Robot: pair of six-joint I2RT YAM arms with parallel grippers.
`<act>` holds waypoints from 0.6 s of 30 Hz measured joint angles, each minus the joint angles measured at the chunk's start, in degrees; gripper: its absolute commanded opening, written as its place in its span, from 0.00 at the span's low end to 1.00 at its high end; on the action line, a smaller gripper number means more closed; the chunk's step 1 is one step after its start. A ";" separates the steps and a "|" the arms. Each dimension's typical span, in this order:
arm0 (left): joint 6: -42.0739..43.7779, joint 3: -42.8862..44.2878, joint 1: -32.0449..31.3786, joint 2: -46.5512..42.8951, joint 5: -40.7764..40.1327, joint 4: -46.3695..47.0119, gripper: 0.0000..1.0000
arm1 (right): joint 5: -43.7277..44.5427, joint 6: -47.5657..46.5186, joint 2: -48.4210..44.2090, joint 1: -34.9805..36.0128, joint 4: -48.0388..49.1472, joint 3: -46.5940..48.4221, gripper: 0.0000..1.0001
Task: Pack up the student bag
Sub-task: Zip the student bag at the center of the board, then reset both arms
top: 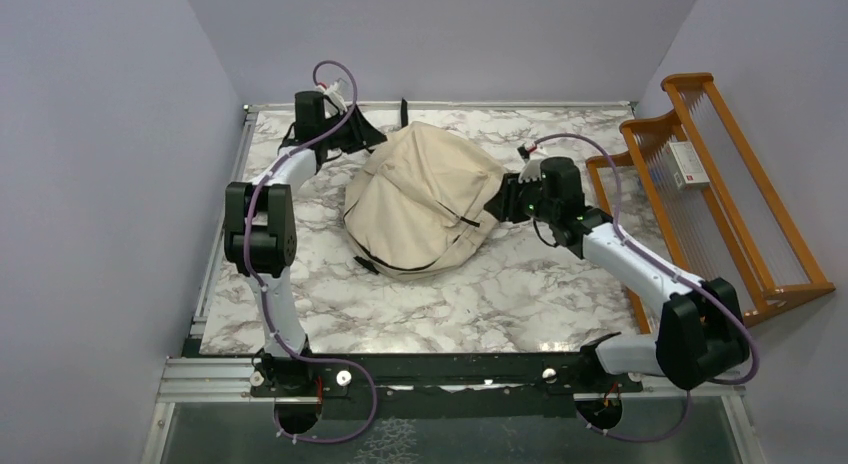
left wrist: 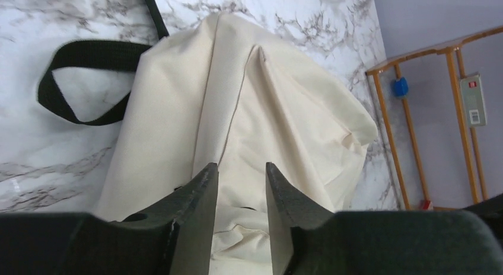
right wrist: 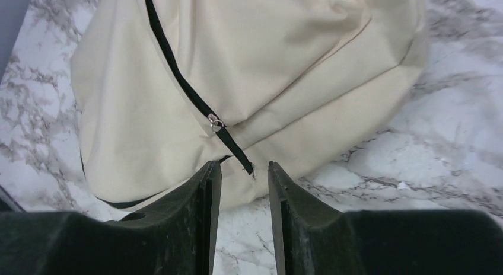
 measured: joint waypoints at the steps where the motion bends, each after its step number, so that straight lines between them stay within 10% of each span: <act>1: 0.50 0.48 0.00 -0.94 -0.90 -0.81 0.40 | 1.36 -0.22 -1.64 0.00 0.09 -0.04 0.42; 12: 9.25 4.20 0.04 -14.51 -15.98 -11.08 0.99 | 21.14 0.98 -16.15 0.00 2.25 -4.11 0.57; 18: 11.50 -2.89 0.37 -25.22 -23.41 -12.37 0.99 | 29.44 0.76 -22.34 0.00 1.81 -3.15 1.00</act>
